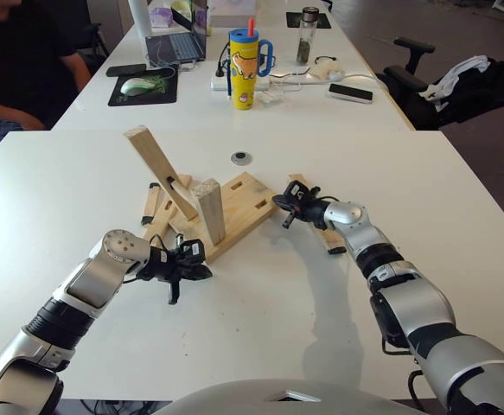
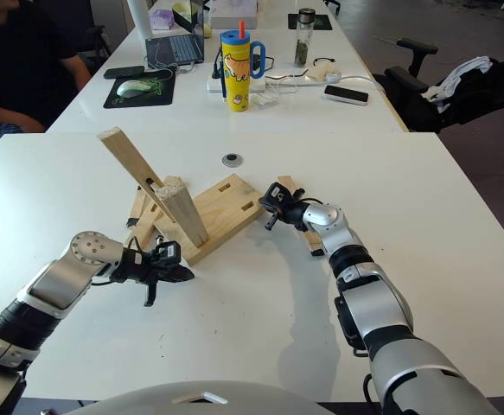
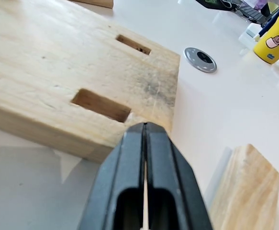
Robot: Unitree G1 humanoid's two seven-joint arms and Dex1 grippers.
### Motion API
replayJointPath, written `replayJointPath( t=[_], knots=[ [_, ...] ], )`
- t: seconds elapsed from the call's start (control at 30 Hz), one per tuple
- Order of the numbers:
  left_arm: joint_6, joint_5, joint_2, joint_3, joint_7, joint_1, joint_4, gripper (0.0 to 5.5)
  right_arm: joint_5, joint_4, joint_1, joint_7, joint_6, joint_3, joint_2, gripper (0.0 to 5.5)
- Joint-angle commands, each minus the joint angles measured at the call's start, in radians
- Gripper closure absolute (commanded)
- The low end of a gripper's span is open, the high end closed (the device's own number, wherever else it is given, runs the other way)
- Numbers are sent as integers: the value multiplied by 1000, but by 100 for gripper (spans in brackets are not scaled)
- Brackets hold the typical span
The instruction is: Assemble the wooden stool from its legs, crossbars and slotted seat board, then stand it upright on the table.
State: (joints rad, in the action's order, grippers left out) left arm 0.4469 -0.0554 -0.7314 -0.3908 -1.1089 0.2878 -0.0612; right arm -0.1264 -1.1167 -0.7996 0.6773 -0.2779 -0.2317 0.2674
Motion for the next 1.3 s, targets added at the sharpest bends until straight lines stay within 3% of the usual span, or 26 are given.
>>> replayJointPath(
  t=[0.03, 0.27, 0.47, 0.57, 0.63, 0.73, 0.9, 1.0, 1.2, 1.3],
  knots=[
    [-55, 48, 38, 34, 93, 54, 68, 547, -111, -89, 7, 74, 106, -89, 18, 550],
    [-158, 120, 87, 52, 210, 116, 203, 547, -164, -87, 117, 397, 202, -215, 85, 550],
    [-191, 120, 130, 69, 259, 124, 278, 547, -16, 23, 146, 578, 341, -147, 63, 550],
    [-217, 139, 149, 81, 308, 145, 348, 547, 98, 188, 193, 660, 492, -143, 29, 550],
    [-221, 148, 160, 83, 331, 152, 364, 547, 197, 423, 280, 679, 635, -167, 14, 550],
    [-212, 148, 161, 89, 347, 139, 359, 547, 328, 763, 400, 627, 820, -205, -24, 550],
    [-190, 150, 176, 83, 351, 107, 319, 547, 350, 1007, 491, 383, 869, -157, -115, 550],
    [-190, 168, 208, 61, 359, 119, 335, 547, 404, 1127, 520, 280, 917, -58, -131, 550],
    [-205, 186, 210, 71, 353, 150, 374, 547, 689, 1367, 478, 119, 1100, 287, -121, 550],
    [-209, 174, 198, 90, 341, 155, 390, 547, 583, 1272, 415, -105, 1068, 359, -109, 550]
  ],
)
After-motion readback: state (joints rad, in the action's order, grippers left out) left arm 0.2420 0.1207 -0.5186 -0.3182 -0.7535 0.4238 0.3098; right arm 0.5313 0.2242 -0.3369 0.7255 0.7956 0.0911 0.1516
